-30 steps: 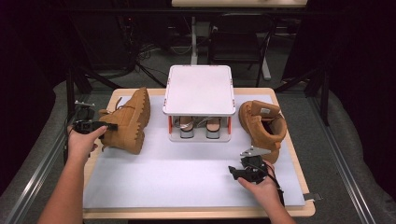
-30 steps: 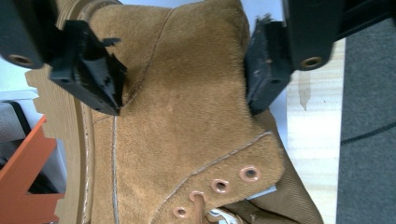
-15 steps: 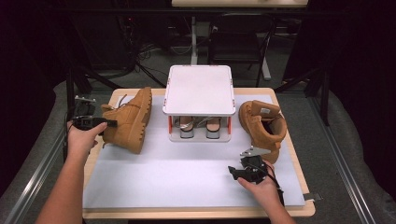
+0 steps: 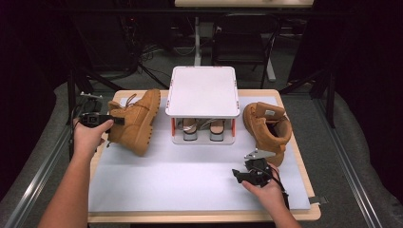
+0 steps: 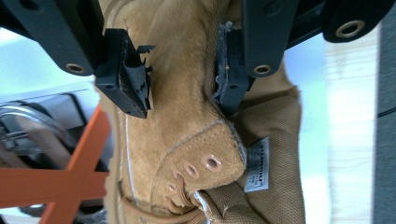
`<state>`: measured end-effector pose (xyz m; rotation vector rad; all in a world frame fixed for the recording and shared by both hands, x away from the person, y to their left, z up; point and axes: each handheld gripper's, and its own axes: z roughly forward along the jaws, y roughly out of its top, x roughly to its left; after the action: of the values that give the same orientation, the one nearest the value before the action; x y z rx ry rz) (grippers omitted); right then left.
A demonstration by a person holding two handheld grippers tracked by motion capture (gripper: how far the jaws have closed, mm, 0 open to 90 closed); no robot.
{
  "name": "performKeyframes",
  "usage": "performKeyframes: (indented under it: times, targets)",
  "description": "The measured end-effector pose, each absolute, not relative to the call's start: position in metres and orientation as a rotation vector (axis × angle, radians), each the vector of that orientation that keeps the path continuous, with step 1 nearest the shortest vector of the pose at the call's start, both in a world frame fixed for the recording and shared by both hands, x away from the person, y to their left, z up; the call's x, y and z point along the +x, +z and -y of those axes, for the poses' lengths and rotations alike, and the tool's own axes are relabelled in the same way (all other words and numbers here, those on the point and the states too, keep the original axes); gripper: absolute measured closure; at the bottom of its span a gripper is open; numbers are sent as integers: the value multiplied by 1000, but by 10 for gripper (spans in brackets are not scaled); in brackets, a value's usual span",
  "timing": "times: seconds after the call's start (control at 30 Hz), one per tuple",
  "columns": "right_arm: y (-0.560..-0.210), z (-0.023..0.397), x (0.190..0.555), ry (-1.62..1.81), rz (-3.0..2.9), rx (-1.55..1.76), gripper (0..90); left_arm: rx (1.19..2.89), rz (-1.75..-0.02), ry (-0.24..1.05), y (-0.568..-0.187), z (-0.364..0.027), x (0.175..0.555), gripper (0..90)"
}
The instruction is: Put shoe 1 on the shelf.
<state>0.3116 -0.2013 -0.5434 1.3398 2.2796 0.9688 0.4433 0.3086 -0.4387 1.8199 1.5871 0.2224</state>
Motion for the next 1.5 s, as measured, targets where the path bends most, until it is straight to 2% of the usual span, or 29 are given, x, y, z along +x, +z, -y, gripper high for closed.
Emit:
performKeyframes:
  times: [0.2,0.27,0.43,0.57,0.9,1.13,1.5]
  targets:
    - [-544,202,311,969,-2282,1338,377,1790,-1581,180,-440,-303,450,608]
    - [-544,202,312,969,-2284,1338,377,1794,-1579,194,-438,-301,449,640]
    - [-544,201,312,965,-2288,1338,377,1766,-1567,138,-435,-298,449,735]
    - [-544,201,311,961,-2283,1336,377,1782,-1529,117,-430,-291,448,773]
    - [-544,202,312,971,-2284,1341,377,1839,-1543,165,-417,-290,440,789]
    - [-543,201,311,968,-2283,1340,378,1846,-1574,197,-408,-298,420,790]
    - [-543,198,311,968,-2286,1335,377,1880,-1505,136,-418,-263,428,786]
